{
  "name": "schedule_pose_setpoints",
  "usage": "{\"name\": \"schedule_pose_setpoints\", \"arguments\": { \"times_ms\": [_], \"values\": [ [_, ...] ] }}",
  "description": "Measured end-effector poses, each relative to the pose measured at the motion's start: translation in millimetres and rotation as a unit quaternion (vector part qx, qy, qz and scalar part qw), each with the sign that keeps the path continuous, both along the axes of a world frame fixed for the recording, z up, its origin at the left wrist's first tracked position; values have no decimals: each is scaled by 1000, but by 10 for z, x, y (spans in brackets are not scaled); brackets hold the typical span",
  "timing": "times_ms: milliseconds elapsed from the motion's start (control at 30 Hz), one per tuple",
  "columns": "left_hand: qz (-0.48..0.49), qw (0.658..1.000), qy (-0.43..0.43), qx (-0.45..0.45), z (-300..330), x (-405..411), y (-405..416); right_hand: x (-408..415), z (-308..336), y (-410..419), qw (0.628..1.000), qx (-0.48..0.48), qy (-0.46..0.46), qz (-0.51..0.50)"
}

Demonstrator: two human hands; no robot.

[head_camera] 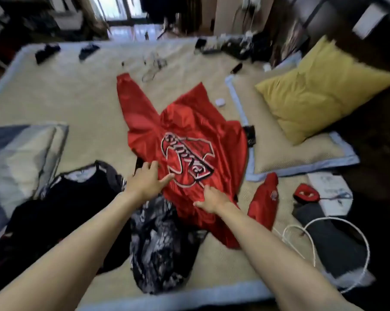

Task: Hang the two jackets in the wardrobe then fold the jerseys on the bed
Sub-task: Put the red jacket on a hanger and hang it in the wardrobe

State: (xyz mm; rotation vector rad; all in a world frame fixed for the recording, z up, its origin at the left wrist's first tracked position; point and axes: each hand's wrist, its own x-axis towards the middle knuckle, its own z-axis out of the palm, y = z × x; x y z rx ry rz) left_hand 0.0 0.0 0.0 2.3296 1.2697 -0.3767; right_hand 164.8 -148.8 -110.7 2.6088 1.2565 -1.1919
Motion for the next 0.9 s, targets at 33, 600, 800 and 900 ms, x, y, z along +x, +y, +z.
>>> {"name": "schedule_pose_setpoints", "arguments": {
  "times_ms": [33, 600, 800, 900],
  "values": [
    [8, 1000, 13, -14, -68, 12, -50, -47, -106, 46, 1000, -8, 6, 0],
    [14, 995, -46, -92, -407, -279, -170, -13, -109, 130, 939, 180, 254, -149],
    [-134, 971, -163, -115, 74, 388, 155, 277, 1540, -209, 875, 351, 269, -196],
    [-162, 952, -212, -152, 320, 730, 94, 256, 2270, -557, 851, 429, 212, -215]
  ]
}}
